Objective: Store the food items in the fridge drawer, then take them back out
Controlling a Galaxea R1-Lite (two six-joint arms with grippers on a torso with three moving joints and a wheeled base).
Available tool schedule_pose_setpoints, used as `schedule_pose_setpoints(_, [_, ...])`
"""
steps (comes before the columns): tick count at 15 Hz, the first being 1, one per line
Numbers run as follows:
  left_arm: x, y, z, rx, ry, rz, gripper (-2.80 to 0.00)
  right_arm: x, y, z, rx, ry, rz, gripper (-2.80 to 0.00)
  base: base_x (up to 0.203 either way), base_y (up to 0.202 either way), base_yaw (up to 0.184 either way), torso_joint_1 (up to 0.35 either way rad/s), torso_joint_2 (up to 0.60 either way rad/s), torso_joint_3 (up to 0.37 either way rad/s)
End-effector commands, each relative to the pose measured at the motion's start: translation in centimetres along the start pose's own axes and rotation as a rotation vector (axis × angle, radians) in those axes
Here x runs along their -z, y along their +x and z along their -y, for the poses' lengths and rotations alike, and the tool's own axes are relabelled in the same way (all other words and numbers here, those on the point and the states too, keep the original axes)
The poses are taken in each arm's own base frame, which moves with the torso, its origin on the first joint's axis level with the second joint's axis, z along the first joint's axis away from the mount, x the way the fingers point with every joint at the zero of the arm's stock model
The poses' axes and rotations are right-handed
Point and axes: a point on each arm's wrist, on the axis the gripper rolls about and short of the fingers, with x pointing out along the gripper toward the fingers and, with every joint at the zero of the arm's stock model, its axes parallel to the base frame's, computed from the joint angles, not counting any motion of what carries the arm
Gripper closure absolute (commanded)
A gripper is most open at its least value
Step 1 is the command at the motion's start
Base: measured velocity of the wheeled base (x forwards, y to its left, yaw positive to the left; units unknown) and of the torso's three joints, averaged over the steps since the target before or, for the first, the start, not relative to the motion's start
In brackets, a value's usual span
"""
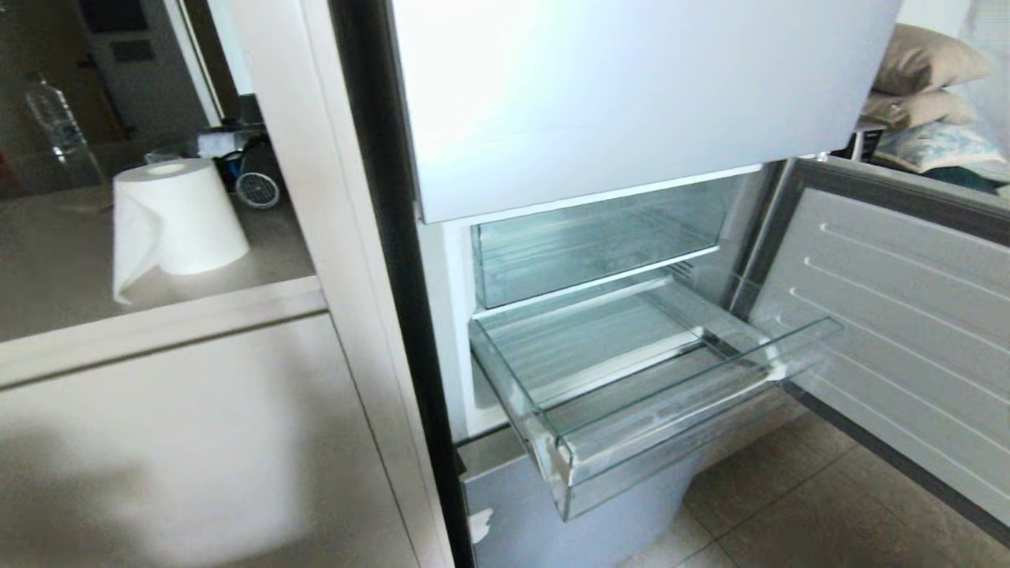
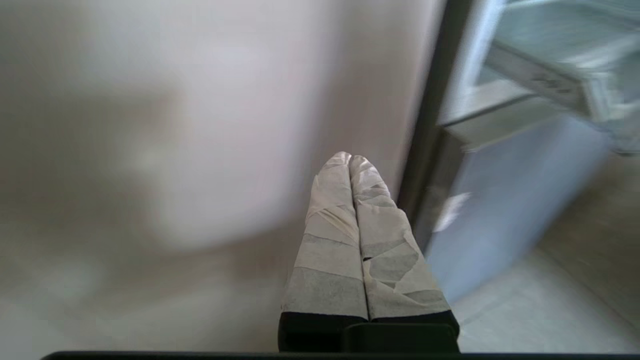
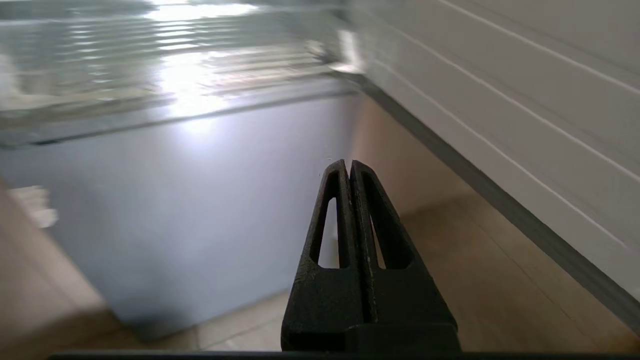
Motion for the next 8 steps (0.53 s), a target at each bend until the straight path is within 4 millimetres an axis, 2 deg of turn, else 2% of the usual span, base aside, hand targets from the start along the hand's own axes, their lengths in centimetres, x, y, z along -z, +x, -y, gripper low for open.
schedule_pose_setpoints(1, [0.00,0.00,0.00,0.000,0.000,0.000,0.00,0.04,0.01,0.00,-0.001,0.004,-0.001,0.00,0.002,0.010,-0.182,0.007,0.01,0.002])
schedule_pose_setpoints(8, [0.00,0.00,0.00,0.000,0.000,0.000,0.00,-0.03,0.00,0.02,0.009,0.046,0.003,0.00,-0.001,0.007,-0.175,0.002,0.00,0.004])
